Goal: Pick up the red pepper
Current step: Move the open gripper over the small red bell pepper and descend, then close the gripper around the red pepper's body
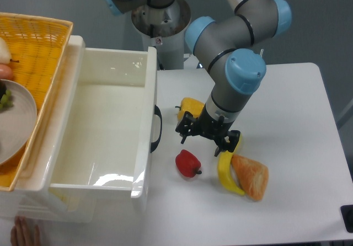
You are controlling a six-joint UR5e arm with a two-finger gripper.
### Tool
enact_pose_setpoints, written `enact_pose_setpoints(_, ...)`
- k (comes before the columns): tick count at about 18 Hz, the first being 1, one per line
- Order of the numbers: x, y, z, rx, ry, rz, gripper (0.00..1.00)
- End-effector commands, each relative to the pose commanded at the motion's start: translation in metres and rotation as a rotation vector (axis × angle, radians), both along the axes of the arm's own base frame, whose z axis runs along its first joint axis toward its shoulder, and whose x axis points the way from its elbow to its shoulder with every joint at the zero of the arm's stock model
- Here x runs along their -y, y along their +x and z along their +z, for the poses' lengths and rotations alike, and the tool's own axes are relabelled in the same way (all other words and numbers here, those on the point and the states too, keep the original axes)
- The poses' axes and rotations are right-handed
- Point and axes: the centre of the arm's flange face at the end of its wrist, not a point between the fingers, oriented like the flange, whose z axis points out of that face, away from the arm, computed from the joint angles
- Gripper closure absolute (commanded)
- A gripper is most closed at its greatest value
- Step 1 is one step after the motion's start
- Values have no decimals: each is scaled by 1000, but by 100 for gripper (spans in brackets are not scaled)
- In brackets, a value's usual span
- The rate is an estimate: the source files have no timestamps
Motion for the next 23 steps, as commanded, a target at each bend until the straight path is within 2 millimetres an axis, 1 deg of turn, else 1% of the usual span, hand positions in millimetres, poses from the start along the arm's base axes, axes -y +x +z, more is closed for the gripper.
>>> enact_pose_setpoints(1,1,-1,-1,-2,-13,14,0)
enact_pose_setpoints(5,-10,8,-22,-4,-111,101,0)
enact_pose_setpoints(6,-16,12,-30,-6,-140,120,0)
enact_pose_setpoints(9,-21,16,-50,18,-196,213,0)
enact_pose_setpoints(10,-24,18,-54,21,-203,234,0)
enact_pose_setpoints(12,-25,23,-63,16,-224,240,0)
enact_pose_setpoints(15,-25,33,-85,31,-269,247,0)
enact_pose_setpoints(18,-27,30,-88,28,-263,331,0)
enact_pose_setpoints(19,-28,29,-93,35,-269,352,0)
enact_pose_setpoints(21,-29,28,-97,41,-271,413,0)
enact_pose_setpoints(23,-30,26,-96,41,-264,445,0)
